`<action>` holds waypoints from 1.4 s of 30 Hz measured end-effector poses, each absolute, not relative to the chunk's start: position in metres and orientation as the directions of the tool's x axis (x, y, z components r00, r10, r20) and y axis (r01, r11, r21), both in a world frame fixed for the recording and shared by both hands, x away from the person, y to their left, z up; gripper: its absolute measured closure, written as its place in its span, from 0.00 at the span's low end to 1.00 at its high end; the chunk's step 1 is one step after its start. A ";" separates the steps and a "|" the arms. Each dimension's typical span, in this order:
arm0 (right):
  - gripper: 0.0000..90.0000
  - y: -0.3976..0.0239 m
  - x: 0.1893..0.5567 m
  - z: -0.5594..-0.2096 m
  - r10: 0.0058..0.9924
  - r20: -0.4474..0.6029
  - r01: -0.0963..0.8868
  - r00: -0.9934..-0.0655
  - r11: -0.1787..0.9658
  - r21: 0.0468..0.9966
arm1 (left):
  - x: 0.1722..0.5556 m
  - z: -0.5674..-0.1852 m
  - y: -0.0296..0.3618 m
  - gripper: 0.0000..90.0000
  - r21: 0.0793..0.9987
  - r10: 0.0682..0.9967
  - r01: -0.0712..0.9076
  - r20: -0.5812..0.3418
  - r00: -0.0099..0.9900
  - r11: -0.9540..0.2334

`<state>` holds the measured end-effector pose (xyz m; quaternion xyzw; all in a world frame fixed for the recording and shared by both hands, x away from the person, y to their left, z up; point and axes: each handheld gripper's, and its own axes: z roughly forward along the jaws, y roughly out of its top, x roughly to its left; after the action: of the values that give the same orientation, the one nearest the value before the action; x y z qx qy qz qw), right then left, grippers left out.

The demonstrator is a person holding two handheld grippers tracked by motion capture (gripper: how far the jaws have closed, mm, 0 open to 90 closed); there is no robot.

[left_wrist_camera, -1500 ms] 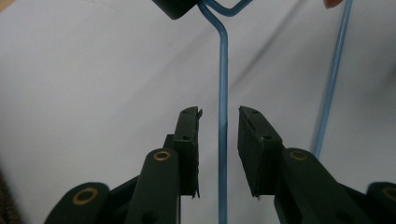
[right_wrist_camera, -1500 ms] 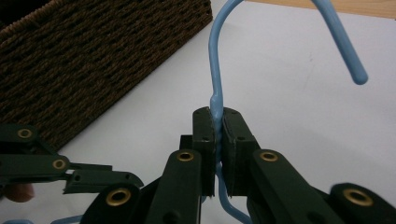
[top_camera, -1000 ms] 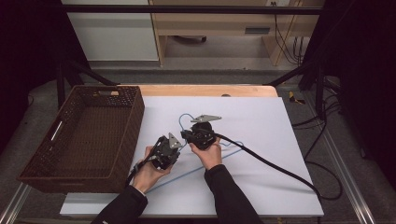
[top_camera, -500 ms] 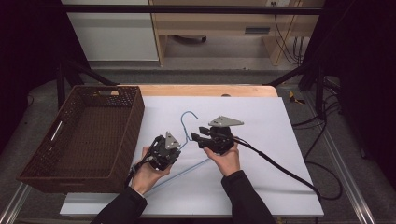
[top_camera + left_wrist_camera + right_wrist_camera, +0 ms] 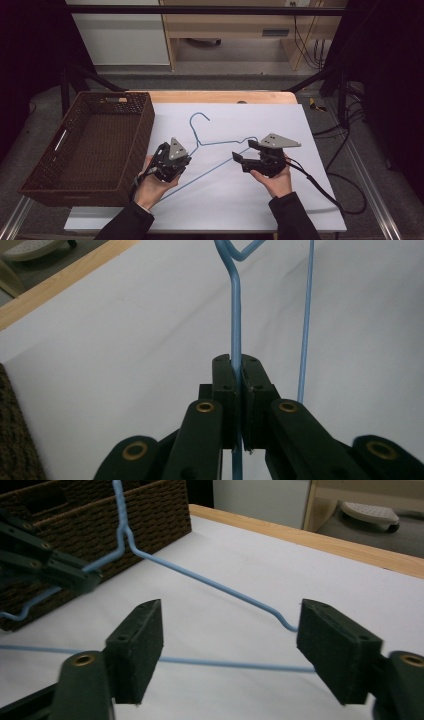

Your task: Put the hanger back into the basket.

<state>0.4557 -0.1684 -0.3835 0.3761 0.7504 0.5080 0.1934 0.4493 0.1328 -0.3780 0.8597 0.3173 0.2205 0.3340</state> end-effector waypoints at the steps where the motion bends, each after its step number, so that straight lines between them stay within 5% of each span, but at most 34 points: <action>1: 0.25 -0.173 0.455 -0.385 0.764 0.081 0.362 -0.640 0.207 0.909 | 0.449 -0.378 0.133 0.97 0.721 0.697 0.400 0.160 0.698 -0.566; 14: 0.06 -0.205 0.440 -0.393 0.765 0.055 0.341 -0.641 0.220 0.914 | 0.442 -0.362 0.147 0.97 0.748 0.723 0.396 0.160 0.673 -0.533; 42: 0.04 -0.244 0.426 -0.402 0.804 0.110 0.378 -0.585 0.150 0.914 | 0.437 -0.322 0.167 0.97 0.802 0.749 0.348 0.176 0.638 -0.485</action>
<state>0.4258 -0.2442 -0.4017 0.4052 0.7290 0.5109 0.2084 0.4365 0.1667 -0.3223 0.8207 0.3343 0.2628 0.3816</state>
